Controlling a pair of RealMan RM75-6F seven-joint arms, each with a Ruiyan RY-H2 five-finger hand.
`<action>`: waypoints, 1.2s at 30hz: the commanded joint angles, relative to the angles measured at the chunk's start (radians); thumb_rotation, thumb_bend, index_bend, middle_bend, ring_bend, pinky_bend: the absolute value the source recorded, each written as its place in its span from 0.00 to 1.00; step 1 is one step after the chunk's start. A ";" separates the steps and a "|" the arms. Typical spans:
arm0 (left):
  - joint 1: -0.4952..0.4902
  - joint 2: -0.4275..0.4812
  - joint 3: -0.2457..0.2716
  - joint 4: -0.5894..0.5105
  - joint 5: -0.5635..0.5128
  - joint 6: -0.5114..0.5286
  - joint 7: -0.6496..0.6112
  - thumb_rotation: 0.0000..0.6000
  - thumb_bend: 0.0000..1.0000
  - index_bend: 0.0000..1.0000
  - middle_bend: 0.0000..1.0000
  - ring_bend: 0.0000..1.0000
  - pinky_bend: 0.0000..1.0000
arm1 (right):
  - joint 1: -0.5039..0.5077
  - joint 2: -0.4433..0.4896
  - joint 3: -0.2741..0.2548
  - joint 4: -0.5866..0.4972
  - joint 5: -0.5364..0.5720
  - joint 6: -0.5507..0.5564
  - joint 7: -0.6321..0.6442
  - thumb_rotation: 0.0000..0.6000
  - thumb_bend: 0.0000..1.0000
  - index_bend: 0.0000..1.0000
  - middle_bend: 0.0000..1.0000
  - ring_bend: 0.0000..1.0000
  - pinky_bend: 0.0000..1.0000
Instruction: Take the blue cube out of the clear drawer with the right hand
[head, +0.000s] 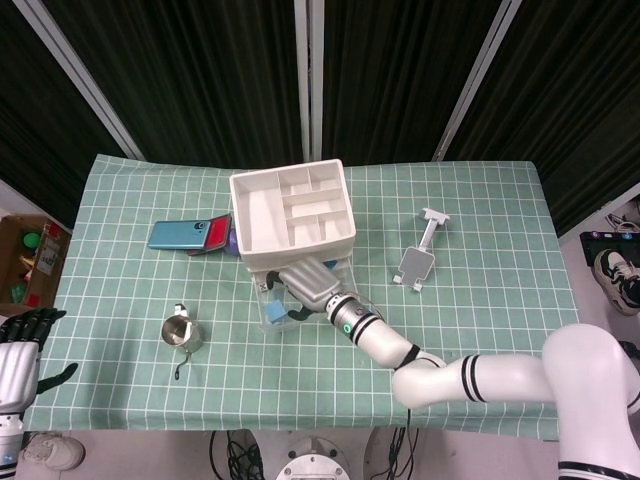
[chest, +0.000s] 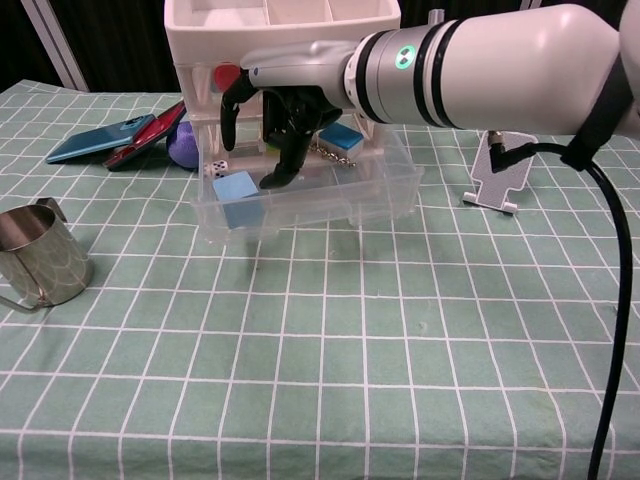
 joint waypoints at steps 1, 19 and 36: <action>0.000 0.000 -0.001 -0.001 -0.001 -0.001 0.000 1.00 0.06 0.22 0.22 0.17 0.19 | 0.027 -0.009 0.006 0.018 0.029 -0.023 -0.005 1.00 0.07 0.36 0.88 0.91 0.98; -0.010 -0.002 -0.008 0.003 -0.003 -0.015 0.002 1.00 0.06 0.22 0.22 0.17 0.19 | 0.107 -0.006 -0.016 0.080 0.150 -0.108 0.024 1.00 0.04 0.37 0.88 0.91 0.98; -0.005 -0.005 -0.008 0.013 -0.006 -0.013 -0.011 1.00 0.06 0.22 0.22 0.17 0.19 | 0.100 -0.039 -0.021 0.101 0.096 -0.060 0.084 1.00 0.34 0.69 0.90 0.93 0.99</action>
